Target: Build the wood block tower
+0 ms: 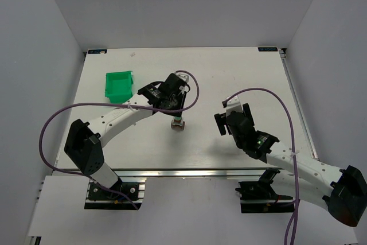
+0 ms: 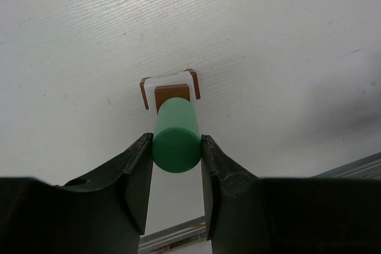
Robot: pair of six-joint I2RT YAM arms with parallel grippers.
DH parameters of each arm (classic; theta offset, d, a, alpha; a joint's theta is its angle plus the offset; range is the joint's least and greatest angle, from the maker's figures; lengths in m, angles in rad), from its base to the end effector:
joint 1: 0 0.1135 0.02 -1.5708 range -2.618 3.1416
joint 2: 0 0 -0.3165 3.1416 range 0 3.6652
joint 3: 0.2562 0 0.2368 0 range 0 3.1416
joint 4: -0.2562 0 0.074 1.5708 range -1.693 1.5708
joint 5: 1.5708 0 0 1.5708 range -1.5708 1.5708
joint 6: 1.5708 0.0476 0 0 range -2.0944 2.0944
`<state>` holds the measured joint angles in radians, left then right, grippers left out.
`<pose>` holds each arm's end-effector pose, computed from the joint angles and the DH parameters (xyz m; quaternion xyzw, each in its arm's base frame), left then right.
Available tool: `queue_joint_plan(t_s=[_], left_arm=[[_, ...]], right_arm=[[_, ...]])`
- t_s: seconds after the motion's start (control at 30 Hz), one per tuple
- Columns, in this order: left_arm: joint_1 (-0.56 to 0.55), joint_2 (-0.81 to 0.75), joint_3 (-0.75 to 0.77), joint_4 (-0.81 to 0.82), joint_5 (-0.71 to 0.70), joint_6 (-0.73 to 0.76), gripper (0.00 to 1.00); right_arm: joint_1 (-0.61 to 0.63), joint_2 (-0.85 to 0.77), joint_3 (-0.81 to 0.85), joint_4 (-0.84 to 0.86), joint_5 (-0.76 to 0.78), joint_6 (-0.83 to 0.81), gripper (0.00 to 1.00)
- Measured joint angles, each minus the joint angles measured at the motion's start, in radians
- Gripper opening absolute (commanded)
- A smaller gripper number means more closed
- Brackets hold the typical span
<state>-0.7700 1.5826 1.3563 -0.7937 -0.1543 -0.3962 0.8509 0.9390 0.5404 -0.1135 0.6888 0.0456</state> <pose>0.2375 -0.2201 0.3339 0.1577 0.9466 -0.0874 0.2672 0.1309 0.1034 0.2810 -0.1615 0.8143 -0.0566 0.5547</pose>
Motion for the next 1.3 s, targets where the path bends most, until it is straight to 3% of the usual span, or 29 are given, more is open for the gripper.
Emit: queue_joint_plan(t_s=[1.3], left_arm=[[-0.008, 0.033, -0.005, 0.008, -0.014, 0.015, 0.1]], right_arm=[[0.0, 0.018, 0.0, -0.012, -0.012, 0.0, 0.89]])
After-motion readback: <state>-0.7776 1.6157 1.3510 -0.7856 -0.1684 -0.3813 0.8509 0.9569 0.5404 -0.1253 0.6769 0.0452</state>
